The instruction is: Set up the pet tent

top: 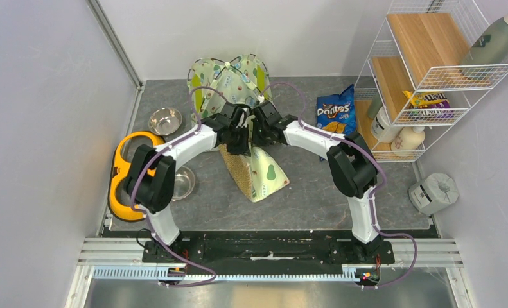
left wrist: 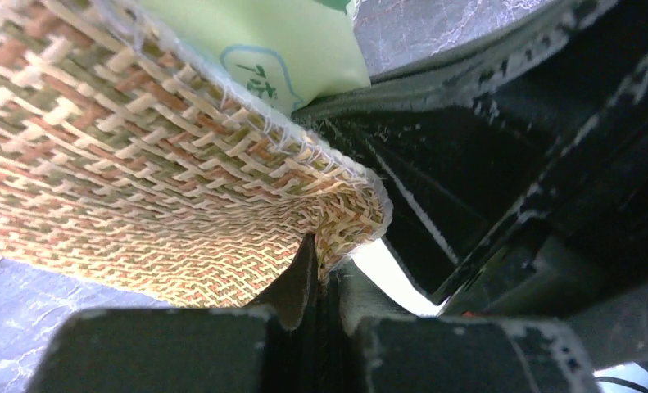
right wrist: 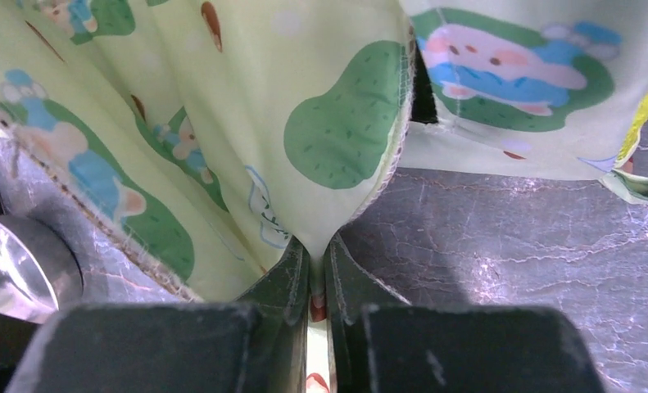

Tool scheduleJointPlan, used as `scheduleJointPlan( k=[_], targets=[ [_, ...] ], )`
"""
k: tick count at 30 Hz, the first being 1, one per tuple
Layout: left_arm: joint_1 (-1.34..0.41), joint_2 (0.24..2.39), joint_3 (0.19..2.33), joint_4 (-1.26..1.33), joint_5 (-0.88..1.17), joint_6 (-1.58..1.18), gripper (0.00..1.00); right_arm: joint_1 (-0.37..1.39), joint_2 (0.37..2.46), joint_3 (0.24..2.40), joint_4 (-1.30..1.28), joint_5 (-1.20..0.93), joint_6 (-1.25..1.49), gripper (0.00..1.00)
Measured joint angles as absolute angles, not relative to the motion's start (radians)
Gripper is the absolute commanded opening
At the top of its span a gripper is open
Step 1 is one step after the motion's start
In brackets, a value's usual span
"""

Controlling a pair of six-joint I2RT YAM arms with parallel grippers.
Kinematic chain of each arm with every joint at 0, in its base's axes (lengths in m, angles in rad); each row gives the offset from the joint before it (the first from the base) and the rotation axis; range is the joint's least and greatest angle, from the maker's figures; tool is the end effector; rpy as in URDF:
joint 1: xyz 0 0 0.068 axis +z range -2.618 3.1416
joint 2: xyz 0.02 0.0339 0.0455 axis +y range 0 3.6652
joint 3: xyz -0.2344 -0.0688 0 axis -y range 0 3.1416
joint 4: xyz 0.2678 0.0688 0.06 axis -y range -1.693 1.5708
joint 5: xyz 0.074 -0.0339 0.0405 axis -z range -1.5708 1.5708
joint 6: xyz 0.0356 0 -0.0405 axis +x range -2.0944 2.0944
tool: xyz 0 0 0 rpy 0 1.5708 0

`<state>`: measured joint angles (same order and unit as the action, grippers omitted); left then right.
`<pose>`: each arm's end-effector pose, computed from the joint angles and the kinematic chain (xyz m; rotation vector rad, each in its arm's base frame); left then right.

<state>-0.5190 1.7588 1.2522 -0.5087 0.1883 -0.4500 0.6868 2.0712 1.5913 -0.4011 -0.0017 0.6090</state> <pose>0.3306 -0.1965 0.1737 0.1644 2.6730 -0.5792 0.3614 0.2964 0.1642 -0.0995 2.5354 0.5519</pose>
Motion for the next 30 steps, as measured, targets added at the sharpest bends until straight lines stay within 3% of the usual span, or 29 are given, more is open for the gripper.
scheduleJointPlan(
  k=[14, 21, 30],
  targets=[
    [-0.484, 1.937, 1.514, -0.658, 0.174, -0.447, 0.09, 0.679, 2.071, 1.530, -0.269, 0.027, 0.680, 0.06],
    [-0.486, 1.949, 1.546, -0.668, 0.149, -0.417, 0.09, 0.675, 2.045, 1.457, -0.154, 0.036, 0.691, 0.05],
    [-0.488, 1.892, 1.453, -0.547, 0.102, -0.388, 0.33, 0.675, 2.041, 1.448, -0.084, 0.073, 0.688, 0.06]
  ],
)
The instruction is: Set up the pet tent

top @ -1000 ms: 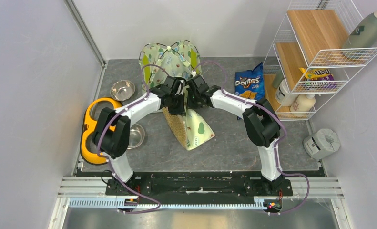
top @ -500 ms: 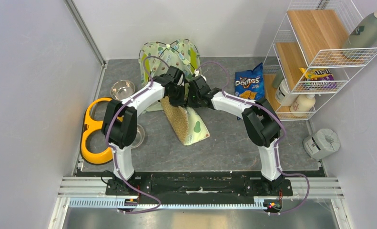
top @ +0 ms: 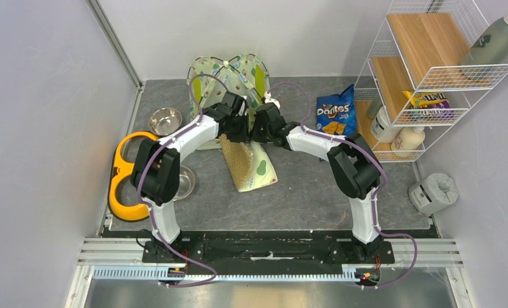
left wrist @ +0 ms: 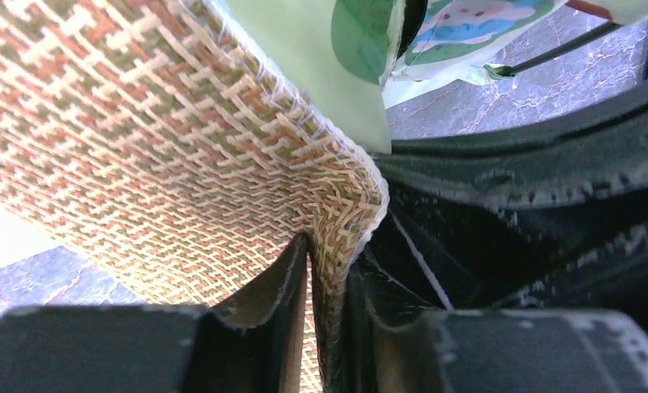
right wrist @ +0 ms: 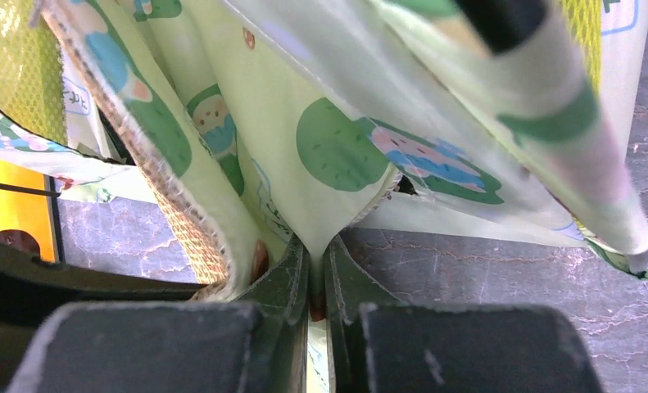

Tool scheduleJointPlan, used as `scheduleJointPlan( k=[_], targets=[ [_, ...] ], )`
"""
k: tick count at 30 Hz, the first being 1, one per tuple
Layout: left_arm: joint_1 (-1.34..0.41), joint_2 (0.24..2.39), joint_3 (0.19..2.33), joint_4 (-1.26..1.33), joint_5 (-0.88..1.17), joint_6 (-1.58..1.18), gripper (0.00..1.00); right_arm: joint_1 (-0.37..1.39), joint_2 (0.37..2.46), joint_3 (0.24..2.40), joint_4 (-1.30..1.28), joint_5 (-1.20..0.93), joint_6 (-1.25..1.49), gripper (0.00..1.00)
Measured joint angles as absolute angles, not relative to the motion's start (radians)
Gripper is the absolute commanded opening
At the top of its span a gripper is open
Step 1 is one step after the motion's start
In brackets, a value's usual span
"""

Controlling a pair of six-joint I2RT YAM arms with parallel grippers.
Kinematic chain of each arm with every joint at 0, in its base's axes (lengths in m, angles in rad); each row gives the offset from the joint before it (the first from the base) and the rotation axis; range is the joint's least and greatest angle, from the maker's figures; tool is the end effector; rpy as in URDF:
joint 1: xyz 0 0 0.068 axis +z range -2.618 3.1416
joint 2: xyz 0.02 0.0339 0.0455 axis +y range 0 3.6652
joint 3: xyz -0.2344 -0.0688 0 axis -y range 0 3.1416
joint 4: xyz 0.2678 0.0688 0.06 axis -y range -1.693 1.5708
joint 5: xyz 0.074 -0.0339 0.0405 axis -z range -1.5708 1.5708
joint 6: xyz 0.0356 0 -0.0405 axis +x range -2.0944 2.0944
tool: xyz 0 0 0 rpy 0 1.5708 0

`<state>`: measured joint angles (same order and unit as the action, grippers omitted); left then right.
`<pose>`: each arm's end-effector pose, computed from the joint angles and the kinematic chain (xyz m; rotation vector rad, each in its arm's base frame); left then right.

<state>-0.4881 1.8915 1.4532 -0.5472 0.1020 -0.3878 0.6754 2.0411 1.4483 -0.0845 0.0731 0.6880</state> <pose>0.3713 -0.2012 0.1854 0.1714 2.6115 -0.4553 0.3662 0.2901 0.1540 0.0554 2.3275 0.6366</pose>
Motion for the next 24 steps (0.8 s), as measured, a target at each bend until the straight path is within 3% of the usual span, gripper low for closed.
scheduleJointPlan(
  k=[6, 7, 8, 20, 24],
  targets=[
    [-0.488, 1.760, 1.316, -0.446, 0.071, -0.377, 0.50, 0.677, 2.041, 1.457, -0.070, 0.080, 0.689, 0.12],
    [-0.489, 1.734, 1.292, -0.428, 0.065, -0.376, 0.66, 0.678, 2.041, 1.460, -0.068, 0.083, 0.689, 0.12],
    [-0.490, 1.707, 1.268, -0.411, 0.056, -0.374, 0.69, 0.679, 2.041, 1.463, -0.068, 0.084, 0.689, 0.12],
    [-0.483, 1.376, 1.082, -0.334, -0.107, -0.325, 0.75, 0.688, 2.082, 1.530, -0.054, 0.143, 0.688, 0.08],
    [-0.466, 1.272, 1.072, -0.316, -0.157, -0.266, 0.76, 0.690, 2.104, 1.546, -0.051, 0.167, 0.687, 0.14]
  ],
)
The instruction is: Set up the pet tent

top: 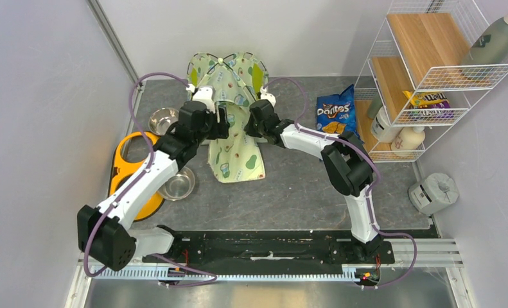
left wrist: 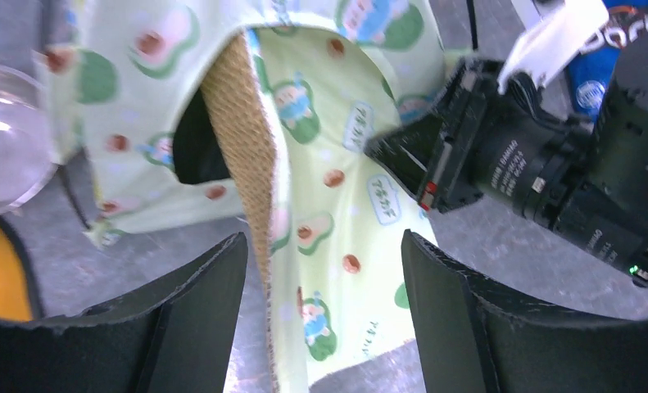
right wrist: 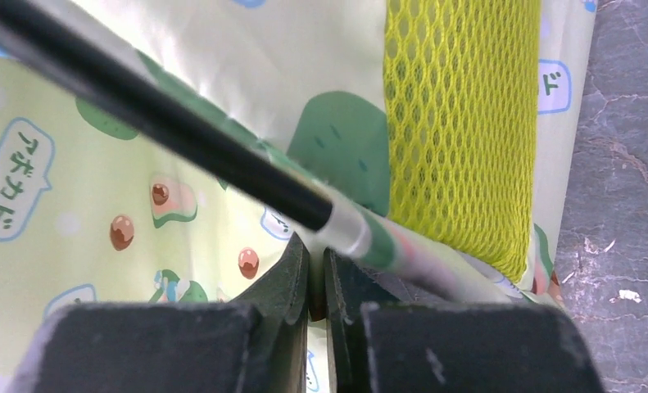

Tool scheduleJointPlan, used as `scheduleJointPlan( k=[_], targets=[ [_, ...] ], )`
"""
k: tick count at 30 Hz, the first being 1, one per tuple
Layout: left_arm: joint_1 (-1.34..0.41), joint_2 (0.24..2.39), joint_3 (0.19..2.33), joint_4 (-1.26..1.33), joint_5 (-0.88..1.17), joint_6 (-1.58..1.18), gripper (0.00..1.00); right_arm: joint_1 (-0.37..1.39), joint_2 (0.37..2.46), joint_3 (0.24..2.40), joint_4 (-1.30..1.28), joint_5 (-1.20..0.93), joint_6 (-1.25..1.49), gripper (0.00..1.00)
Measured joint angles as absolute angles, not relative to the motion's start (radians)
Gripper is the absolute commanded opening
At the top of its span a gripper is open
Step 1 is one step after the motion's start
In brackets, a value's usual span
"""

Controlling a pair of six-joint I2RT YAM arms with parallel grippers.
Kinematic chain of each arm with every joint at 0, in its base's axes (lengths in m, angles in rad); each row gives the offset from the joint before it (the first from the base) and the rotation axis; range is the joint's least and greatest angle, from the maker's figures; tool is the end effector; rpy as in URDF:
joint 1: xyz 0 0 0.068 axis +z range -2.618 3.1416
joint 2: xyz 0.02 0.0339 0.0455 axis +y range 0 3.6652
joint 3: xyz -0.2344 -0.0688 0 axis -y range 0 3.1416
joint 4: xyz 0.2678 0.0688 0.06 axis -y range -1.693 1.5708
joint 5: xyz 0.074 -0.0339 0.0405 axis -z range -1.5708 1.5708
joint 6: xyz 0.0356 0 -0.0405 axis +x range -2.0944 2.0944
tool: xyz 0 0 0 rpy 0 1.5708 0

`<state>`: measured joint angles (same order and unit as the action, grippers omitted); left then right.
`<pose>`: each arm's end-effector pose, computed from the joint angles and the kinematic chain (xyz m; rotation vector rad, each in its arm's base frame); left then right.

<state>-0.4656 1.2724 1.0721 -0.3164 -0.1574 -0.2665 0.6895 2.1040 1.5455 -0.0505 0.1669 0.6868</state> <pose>0.2888 -0.1389 0.2891 0.1123 2.0897 -0.2815 0.3799 0.3056 0.1619 0.0944 2.2321 0.5954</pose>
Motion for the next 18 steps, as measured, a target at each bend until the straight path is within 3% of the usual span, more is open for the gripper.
scheduleJointPlan(
  k=[3, 7, 10, 18],
  targets=[
    [-0.433, 1.240, 1.076, -0.301, -0.185, -0.223, 0.76, 0.690, 2.113, 1.552, -0.050, 0.179, 0.680, 0.32],
    [-0.337, 1.261, 1.094, -0.276, -0.186, -0.186, 0.76, 0.690, 2.113, 1.555, -0.046, 0.179, 0.652, 0.66],
    [-0.263, 1.318, 1.110, -0.234, -0.186, -0.165, 0.75, 0.690, 2.111, 1.559, -0.057, 0.148, 0.635, 0.81],
    [-0.213, 1.462, 1.146, -0.130, -0.181, -0.044, 0.75, 0.691, 2.053, 1.576, -0.216, 0.030, 0.601, 0.94]
  ],
)
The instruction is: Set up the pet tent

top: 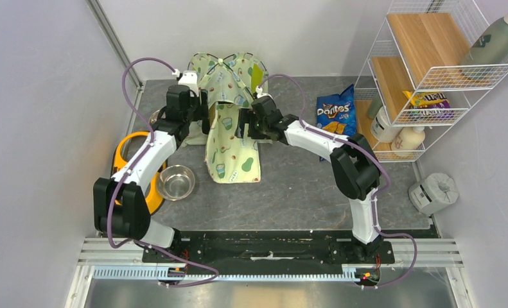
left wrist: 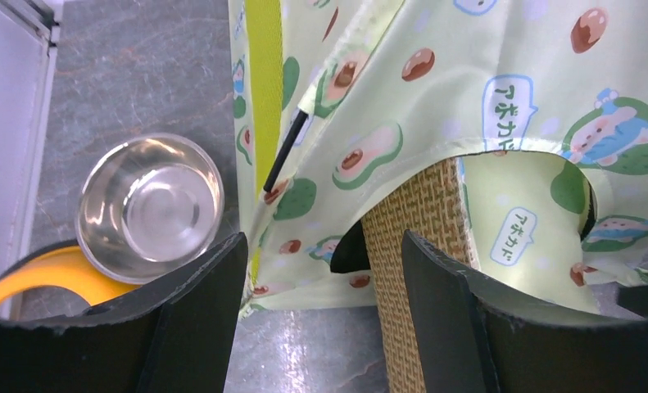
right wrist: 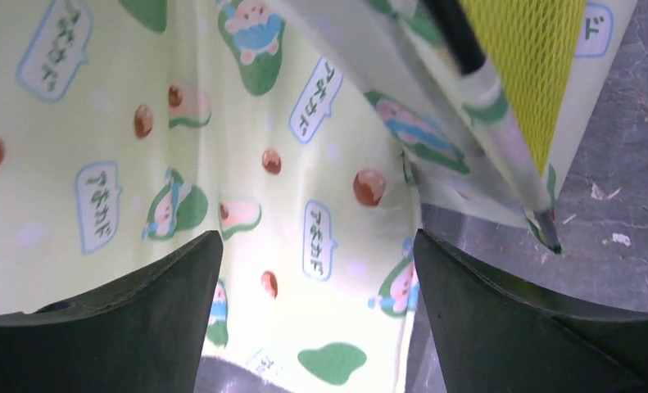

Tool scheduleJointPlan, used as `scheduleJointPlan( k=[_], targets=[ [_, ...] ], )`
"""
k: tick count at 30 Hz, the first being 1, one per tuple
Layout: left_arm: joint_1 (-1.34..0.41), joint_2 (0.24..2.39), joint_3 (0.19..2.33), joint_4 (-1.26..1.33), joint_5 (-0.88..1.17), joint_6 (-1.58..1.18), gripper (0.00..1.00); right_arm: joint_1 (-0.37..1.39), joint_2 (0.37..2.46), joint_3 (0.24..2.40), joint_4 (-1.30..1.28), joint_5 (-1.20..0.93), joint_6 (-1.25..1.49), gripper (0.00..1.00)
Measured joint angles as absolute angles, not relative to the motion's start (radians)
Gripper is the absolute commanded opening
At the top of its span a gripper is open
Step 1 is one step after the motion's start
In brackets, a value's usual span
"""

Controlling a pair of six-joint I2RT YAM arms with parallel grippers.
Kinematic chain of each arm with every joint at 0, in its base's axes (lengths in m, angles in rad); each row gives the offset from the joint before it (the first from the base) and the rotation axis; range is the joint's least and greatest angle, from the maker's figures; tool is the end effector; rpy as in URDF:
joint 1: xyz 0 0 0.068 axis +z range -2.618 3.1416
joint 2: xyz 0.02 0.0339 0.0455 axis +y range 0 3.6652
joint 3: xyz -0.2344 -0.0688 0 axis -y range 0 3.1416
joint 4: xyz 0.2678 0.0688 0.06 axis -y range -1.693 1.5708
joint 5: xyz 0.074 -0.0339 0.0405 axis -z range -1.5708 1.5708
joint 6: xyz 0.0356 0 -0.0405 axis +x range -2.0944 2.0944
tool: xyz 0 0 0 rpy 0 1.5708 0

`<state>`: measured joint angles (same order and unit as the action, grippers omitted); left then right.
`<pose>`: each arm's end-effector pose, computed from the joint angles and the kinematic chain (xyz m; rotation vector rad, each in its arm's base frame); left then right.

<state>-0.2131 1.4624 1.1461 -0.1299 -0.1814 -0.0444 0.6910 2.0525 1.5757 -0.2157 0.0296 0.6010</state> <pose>0.3592 -0.0712 0.2732 0.0544 2.0085 0.0186 0.3693 0.3041 0.1817 -0.0893 2.3454 0.6360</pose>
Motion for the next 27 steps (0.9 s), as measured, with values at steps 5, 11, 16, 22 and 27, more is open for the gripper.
scheduleJointPlan(
  k=[5, 11, 16, 22, 27],
  targets=[
    [-0.191, 1.480, 1.150, -0.074, -0.179, 0.026, 0.72, 0.691, 1.962, 1.514, -0.266, -0.035, 0.572, 0.95],
    [-0.140, 1.505, 1.117, -0.002, -0.146, 0.072, 0.72, 0.726, 1.924, 1.402, -0.268, -0.052, 0.532, 0.95],
    [-0.091, 1.528, 1.090, 0.054, -0.040, 0.077, 0.65, 0.787, 1.959, 1.375, -0.262, -0.020, 0.520, 0.91],
    [-0.075, 1.609, 1.097, 0.080, 0.119, 0.069, 0.31, 0.815, 2.016, 1.365, -0.234, 0.049, 0.514, 0.46],
    [-0.075, 1.641, 1.105, 0.078, 0.206, 0.053, 0.03, 0.815, 2.022, 1.348, -0.228, 0.115, 0.529, 0.11]
  ],
)
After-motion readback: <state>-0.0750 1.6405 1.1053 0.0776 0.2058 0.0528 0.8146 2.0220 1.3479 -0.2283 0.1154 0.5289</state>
